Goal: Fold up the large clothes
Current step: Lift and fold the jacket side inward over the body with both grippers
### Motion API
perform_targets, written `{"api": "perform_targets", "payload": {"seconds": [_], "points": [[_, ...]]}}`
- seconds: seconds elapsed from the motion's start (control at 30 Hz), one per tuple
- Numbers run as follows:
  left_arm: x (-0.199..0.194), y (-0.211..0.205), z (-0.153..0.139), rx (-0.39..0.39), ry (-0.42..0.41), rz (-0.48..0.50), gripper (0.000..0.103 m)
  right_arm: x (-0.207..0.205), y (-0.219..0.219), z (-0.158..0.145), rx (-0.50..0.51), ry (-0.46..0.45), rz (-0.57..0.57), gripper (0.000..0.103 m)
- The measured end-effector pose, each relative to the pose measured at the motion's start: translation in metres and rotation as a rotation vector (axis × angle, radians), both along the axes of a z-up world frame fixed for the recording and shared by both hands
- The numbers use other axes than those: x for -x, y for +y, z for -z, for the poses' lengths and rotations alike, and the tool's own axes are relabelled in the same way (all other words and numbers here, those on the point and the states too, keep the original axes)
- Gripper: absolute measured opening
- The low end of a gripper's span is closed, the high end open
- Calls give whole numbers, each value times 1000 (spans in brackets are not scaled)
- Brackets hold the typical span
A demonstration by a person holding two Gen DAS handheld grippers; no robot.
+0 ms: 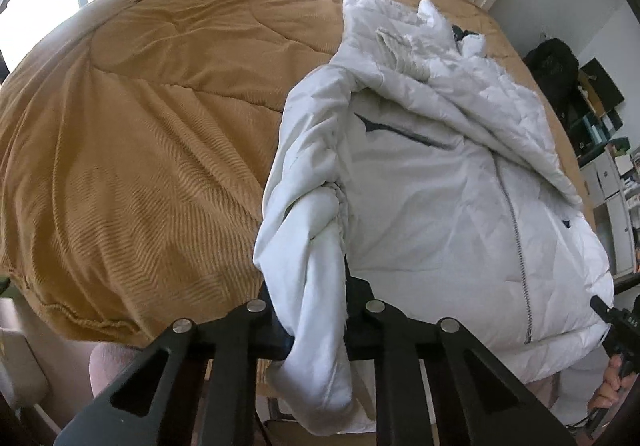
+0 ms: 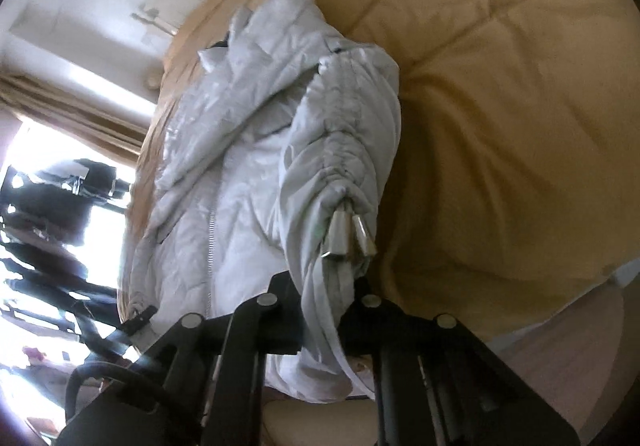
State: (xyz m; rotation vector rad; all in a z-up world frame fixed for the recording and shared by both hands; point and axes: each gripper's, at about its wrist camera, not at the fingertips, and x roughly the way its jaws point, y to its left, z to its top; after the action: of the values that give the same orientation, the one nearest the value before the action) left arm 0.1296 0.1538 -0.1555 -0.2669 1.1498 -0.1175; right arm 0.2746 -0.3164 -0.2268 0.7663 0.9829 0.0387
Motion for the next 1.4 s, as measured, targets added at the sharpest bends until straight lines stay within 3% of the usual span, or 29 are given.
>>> {"api": "perform_targets", "payload": {"seconds": [0.17, 0.3, 0.37, 0.43, 0.53, 0.63, 0.73, 0.87, 1.03, 1.2, 1.4], "points": [[26, 5, -15, 20, 25, 9, 10, 12, 7, -19, 85, 21, -70, 10], [46, 9, -31, 25, 57, 14, 10, 30, 5, -28, 70, 62, -85, 10], [37, 9, -41, 38, 74, 16, 11, 33, 1, -38, 54, 67, -86, 10], [12, 8, -59, 66, 50, 26, 11, 21, -6, -48, 9, 60, -72, 10], [-35, 6, -89, 102, -26, 42, 11, -25, -24, -77, -64, -32, -71, 10], [-101, -5, -122, 85, -96, 43, 11, -81, -26, -108, -32, -94, -89, 10], [-172, -10, -132, 136, -83, -12, 11, -154, -30, -134, 2, -146, -95, 10], [-263, -34, -114, 98, -35, -34, 11, -231, -36, -139, 20, -144, -84, 10], [-348, -70, -45, -62, 45, -20, 12, -327, -48, -89, 31, -41, -3, 10], [-389, -92, 16, -168, 70, 10, 15, -375, -60, -29, 74, 62, 43, 11], [-412, -112, 41, -296, 51, 23, 15, -416, -60, 19, 95, 125, 62, 11]]}}
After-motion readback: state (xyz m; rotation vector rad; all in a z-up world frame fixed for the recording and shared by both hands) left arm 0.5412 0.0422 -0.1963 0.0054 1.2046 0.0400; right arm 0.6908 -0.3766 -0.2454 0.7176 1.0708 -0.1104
